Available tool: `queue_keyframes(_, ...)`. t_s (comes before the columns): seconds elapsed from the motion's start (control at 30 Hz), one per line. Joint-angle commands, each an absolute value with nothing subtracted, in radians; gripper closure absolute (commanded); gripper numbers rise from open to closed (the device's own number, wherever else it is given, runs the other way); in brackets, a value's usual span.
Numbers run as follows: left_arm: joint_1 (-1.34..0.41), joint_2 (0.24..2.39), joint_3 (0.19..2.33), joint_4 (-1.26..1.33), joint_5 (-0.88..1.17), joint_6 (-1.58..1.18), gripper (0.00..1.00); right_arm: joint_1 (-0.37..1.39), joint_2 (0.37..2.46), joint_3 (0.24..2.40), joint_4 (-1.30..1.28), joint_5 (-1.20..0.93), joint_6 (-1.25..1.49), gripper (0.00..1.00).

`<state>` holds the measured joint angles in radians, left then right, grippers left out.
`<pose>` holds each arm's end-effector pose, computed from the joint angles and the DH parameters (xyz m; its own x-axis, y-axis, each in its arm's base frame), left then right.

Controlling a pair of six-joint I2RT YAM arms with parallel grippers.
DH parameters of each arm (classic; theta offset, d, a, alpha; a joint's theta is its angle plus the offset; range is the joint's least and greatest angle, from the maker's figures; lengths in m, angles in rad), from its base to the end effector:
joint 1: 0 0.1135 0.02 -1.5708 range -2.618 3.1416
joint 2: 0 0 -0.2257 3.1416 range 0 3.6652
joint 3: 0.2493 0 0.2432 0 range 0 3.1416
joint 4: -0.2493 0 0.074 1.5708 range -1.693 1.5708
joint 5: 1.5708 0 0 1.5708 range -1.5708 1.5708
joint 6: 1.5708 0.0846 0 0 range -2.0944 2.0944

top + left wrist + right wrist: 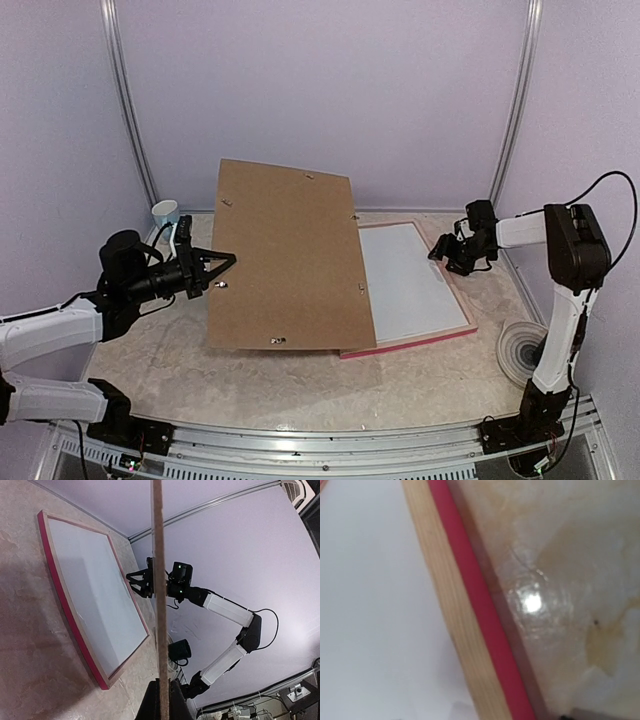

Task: Put the photo into the frame
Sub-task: Move the frame body to the center of the board.

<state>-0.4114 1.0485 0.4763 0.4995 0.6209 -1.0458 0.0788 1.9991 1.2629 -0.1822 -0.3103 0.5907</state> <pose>0.2374 -0.1573 0.2216 -0.7750 -0.4297 -0.4633 0.3720 0.2825 -0.8842 0.4192 0.0590 0.0822 -0.8026 0.4686 -0.3691 0.2255 0.8111 0.5396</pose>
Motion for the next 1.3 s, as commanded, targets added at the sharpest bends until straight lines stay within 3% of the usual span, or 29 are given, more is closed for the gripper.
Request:
queue_keyframes(0.0, -0.416, 1.033, 0.474, 0.628, 0.624, -1.052, 1.0, 0.071, 2.03, 1.258, -0.154, -0.312, 0.575, 0.4)
queue_keyframes(0.27, -0.422, 1.046, 0.464, 0.651, 0.62, -1.066, 1.0, 0.084, 2.023, 1.194, -0.105, -0.299, 0.576, 0.66)
queue_keyframes(0.47, -0.426, 1.049, 0.454, 0.672, 0.614, -1.077, 1.0, 0.125, 1.992, 1.138, -0.078, -0.275, 0.565, 0.76)
queue_keyframes(1.27, -0.455, 1.155, 0.48, 0.781, 0.589, -1.096, 1.0, 0.308, 1.827, 0.916, -0.003, -0.234, 0.625, 0.78)
